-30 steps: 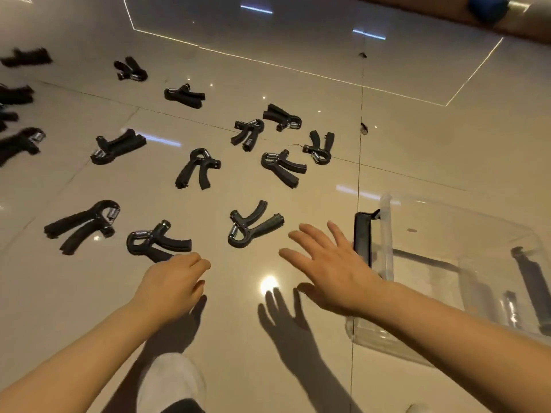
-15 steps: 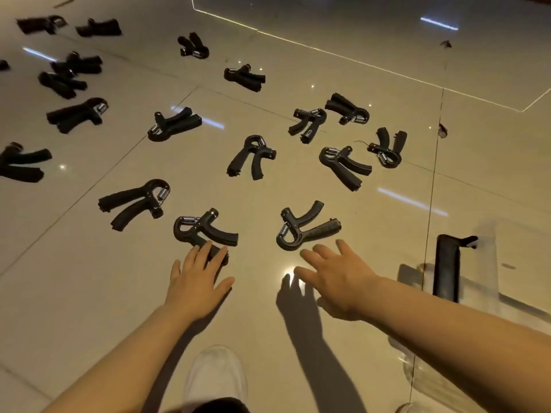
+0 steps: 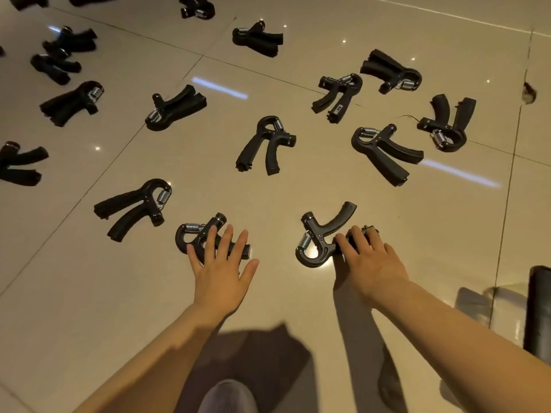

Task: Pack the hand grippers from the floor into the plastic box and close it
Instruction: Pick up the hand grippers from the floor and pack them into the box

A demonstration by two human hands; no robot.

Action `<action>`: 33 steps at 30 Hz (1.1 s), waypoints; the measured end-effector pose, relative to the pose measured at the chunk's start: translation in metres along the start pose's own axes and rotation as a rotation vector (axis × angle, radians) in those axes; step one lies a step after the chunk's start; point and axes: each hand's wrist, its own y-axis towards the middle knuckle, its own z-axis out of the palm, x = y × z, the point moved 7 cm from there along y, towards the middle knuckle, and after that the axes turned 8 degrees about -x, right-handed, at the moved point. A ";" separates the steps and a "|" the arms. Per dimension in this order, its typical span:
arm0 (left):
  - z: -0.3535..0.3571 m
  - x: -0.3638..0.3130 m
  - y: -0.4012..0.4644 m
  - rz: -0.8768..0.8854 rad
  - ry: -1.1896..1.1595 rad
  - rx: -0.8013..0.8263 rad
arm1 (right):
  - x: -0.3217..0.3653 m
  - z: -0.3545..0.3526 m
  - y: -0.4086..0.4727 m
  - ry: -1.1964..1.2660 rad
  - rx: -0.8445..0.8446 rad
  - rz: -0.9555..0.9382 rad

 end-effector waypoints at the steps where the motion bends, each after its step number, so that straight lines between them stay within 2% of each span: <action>1: 0.002 0.000 0.000 0.007 -0.009 -0.003 | 0.000 0.004 -0.001 -0.060 -0.011 -0.006; 4: 0.004 -0.002 0.001 0.085 -0.020 0.008 | 0.002 0.006 -0.006 -0.189 -0.080 -0.039; 9: 0.006 -0.019 0.004 0.217 0.002 0.005 | -0.010 0.001 0.001 -0.240 -0.113 -0.105; 13: 0.010 -0.047 -0.004 0.307 0.020 0.015 | -0.013 0.002 0.003 -0.148 -0.118 -0.111; 16: 0.011 -0.070 -0.028 0.455 -0.041 -0.014 | -0.010 0.016 -0.018 -0.078 -0.156 -0.060; 18: 0.011 -0.081 -0.047 0.530 -0.079 -0.014 | -0.009 0.029 -0.037 -0.047 -0.115 -0.026; 23: 0.016 -0.099 -0.085 0.599 -0.057 0.109 | -0.010 0.036 -0.065 -0.147 -0.014 -0.090; 33: 0.009 -0.099 -0.096 0.675 -0.065 0.021 | -0.013 0.049 -0.077 -0.129 -0.017 -0.113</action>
